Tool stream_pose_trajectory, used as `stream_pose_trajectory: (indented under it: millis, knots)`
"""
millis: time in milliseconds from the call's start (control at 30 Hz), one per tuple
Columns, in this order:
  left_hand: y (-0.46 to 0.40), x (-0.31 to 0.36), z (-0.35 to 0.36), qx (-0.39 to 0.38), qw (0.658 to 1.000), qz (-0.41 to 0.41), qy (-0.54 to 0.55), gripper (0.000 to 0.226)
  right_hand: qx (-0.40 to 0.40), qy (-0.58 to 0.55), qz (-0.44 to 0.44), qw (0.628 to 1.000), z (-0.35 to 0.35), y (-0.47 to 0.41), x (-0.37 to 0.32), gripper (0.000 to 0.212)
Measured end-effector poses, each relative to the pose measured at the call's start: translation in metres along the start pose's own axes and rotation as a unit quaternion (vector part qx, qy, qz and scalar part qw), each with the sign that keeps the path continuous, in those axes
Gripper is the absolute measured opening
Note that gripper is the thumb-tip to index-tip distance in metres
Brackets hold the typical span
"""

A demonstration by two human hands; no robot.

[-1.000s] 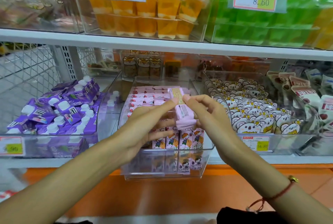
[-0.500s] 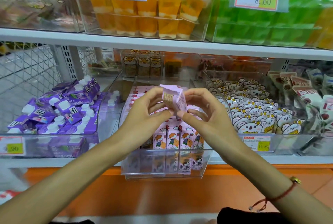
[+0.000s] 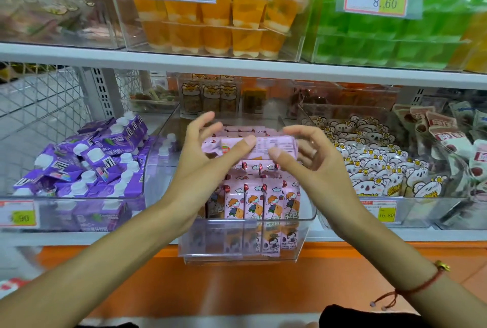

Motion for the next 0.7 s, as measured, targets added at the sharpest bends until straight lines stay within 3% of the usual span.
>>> stream_pose_trajectory:
  millis: [167,267,333,433,567,700]
  knots:
    - [0.002,0.019,0.022,-0.102,0.984,0.082,-0.118,0.045,0.064,-0.114,0.047,0.990,-0.020,-0.003,0.017,0.031]
    - [0.002,0.023,0.025,-0.103,0.974,0.115,-0.165,0.042,0.070,-0.111,0.058,0.990,-0.022,-0.004,0.020,0.032]
    - [-0.001,0.028,0.016,-0.072,0.972,0.132,-0.181,0.040,0.078,-0.057,0.059,0.994,-0.024,-0.003,0.019,0.038]
    - [-0.010,0.030,-0.009,0.008,0.976,0.125,-0.180,0.035,0.069,0.128,-0.010,0.989,-0.023,0.002,0.001,0.045]
    - [-0.038,0.018,-0.015,0.019,0.980,0.072,-0.183,0.034,-0.090,0.412,-0.066,0.904,0.016,0.009,-0.003,0.030]
    - [-0.079,0.003,0.008,-0.017,0.970,0.041,-0.238,0.037,-0.190,0.566,-0.065,0.800,0.038,0.015,0.014,0.035]
Point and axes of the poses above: each hand's wrist, its own y-axis away from the middle knuckle, its own z-axis out of the palm, x = y × z, the point moved 9 cm from there along -y, towards the middle knuckle, and after that the axes turned 11 degrees about -x, right-handed, at the moved point
